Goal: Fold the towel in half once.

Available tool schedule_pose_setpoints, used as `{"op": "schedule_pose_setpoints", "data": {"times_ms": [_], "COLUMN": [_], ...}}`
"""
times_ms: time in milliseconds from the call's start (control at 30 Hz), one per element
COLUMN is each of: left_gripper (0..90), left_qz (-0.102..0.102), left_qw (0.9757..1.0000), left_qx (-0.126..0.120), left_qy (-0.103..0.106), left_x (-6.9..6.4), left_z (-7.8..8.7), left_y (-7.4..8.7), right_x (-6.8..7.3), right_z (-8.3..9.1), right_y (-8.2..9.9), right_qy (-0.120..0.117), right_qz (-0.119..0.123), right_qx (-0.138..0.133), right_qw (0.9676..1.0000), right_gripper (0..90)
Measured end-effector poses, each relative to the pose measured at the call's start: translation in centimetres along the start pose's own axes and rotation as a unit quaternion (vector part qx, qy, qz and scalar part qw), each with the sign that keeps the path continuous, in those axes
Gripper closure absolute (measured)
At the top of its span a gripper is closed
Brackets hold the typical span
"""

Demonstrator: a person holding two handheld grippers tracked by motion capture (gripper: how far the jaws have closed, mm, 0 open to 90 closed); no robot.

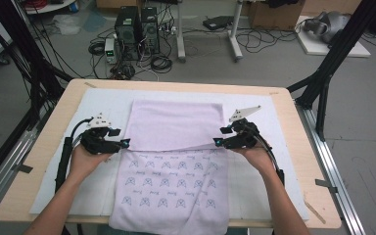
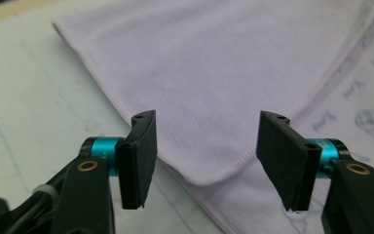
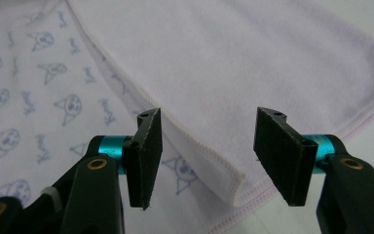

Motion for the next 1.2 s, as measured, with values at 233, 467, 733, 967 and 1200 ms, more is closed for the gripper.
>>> {"op": "schedule_pose_setpoints", "data": {"times_ms": [233,467,733,967,1200], "left_gripper": [52.4,67.4,89.5,89.7,59.6], "left_qz": [-0.007,-0.005,-0.011,-0.018,-0.005], "left_qw": [0.9992,0.9986,0.9990,0.9995,0.9992], "left_qx": [0.030,0.043,0.032,0.009,0.037], "left_qy": [0.026,0.030,0.029,0.024,0.011], "left_x": [-0.6,-0.3,-0.5,-0.9,-0.1], "left_z": [-1.0,-1.9,-1.1,0.6,-0.8], "left_y": [1.7,2.3,2.1,1.8,2.2], "right_x": [0.2,-0.9,0.2,0.5,-0.2], "right_z": [-1.0,-2.2,-1.8,0.3,0.5], "right_y": [1.5,2.5,2.0,1.8,2.8], "right_qy": [0.008,0.021,-0.041,-0.041,-0.030], "right_qz": [-0.002,-0.022,0.014,0.015,0.007], "right_qx": [0.017,0.030,0.024,-0.005,0.013], "right_qw": [0.9998,0.9991,0.9988,0.9991,0.9994], "right_gripper": [43.9,44.1,86.3,87.3,87.2]}}
Point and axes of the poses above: each handheld gripper's, and its own axes: z roughly backward along the jaws, y roughly out of its underside, x roughly to its left, the point moved 1 cm from there along -z, roughly forward along the jaws, and after that the axes turned 7 degrees about y, right-handed, at the moved point
